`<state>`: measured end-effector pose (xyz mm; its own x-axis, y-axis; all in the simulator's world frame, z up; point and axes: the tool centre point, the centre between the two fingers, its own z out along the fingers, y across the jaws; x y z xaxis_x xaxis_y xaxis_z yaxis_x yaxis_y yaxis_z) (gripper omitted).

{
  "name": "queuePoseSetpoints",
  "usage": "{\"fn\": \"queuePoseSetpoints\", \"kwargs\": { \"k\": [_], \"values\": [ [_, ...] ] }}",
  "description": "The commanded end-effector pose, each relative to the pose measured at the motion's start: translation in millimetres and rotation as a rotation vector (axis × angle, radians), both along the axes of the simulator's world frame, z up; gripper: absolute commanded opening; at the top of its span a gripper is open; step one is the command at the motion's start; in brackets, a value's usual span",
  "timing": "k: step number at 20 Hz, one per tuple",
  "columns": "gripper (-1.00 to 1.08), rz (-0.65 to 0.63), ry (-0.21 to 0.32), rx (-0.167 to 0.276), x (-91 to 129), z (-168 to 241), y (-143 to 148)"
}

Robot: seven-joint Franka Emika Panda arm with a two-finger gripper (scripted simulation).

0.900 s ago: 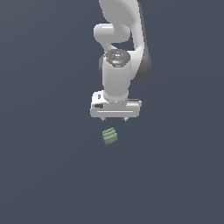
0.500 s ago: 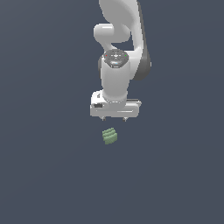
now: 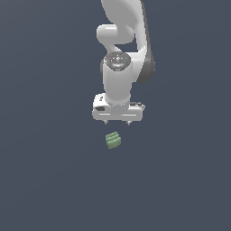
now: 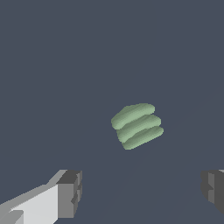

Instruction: Pick up the object and move it to a goal position.

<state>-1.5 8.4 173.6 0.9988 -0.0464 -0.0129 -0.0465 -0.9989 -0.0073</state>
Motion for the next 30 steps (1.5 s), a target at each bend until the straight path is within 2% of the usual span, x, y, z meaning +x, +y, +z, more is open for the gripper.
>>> {"fn": "queuePoseSetpoints", "kwargs": {
  "k": [1,12,30],
  "values": [
    [1.00,-0.016,0.001,0.000,0,-1,0],
    [1.00,-0.200,0.002,0.002,5,-14,-3],
    [1.00,-0.712,0.003,-0.003,17,-48,-11]
  ]
}}
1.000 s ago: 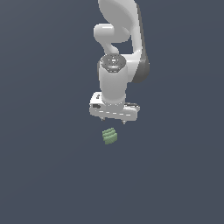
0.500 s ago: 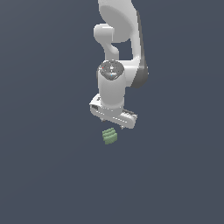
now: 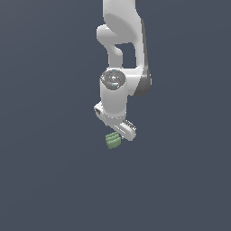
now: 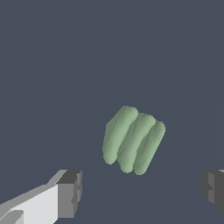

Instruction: Pick up the object and move it to a goal position.

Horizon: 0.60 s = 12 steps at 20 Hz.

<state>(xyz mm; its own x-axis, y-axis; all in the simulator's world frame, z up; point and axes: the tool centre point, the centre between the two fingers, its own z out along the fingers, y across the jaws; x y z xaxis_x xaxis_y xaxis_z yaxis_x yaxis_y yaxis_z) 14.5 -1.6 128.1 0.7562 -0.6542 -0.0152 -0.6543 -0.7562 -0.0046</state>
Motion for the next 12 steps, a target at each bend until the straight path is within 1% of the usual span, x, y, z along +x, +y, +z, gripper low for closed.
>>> {"fn": "queuePoseSetpoints", "kwargs": {
  "k": [1,7,12],
  "values": [
    [1.00,-0.073,0.000,-0.002,2,-5,-1],
    [1.00,-0.241,-0.001,-0.007,5,-16,-5],
    [1.00,-0.347,-0.003,-0.011,7,-23,-7]
  ]
}}
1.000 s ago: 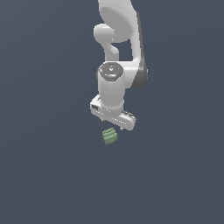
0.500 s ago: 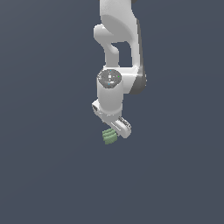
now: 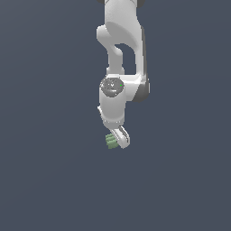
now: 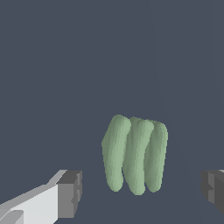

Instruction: Pick up the object and move it to a goal position.

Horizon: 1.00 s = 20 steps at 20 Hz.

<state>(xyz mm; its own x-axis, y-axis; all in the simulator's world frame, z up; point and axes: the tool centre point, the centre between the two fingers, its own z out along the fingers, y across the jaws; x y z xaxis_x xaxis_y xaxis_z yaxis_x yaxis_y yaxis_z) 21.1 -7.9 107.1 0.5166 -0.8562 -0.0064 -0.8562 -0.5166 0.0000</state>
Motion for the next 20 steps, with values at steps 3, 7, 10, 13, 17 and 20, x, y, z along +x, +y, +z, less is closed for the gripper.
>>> {"fn": "queuePoseSetpoints", "kwargs": {
  "k": [3,7,10,13,17,20],
  "values": [
    [1.00,-0.078,-0.002,-0.003,2,-5,-2],
    [1.00,-0.119,-0.003,-0.005,2,-8,-3],
    [1.00,-0.134,-0.003,-0.006,3,-9,-3],
    [1.00,-0.133,-0.003,-0.006,3,-9,-3],
    [1.00,-0.133,-0.003,-0.006,3,-15,-3],
    [1.00,-0.135,-0.003,-0.006,2,-28,-3]
  ]
}}
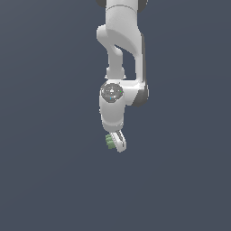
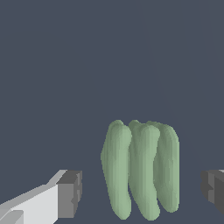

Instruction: Pick up the object and move it to a goal position.

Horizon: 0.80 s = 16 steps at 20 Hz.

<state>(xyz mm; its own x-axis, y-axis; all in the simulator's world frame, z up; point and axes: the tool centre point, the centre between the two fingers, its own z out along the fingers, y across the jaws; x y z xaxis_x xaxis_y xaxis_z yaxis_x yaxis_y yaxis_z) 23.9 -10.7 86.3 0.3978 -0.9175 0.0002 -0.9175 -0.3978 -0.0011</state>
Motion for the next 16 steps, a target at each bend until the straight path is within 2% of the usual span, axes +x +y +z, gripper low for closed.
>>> {"fn": "queuePoseSetpoints", "kwargs": {
  "k": [1,10,11,16],
  "values": [
    [1.00,-0.002,0.001,0.000,-1,-13,0],
    [1.00,-0.004,0.001,0.000,0,-38,0],
    [-1.00,-0.004,0.001,0.000,0,-38,0],
    [-1.00,-0.004,0.001,0.000,0,-38,0]
  ]
}}
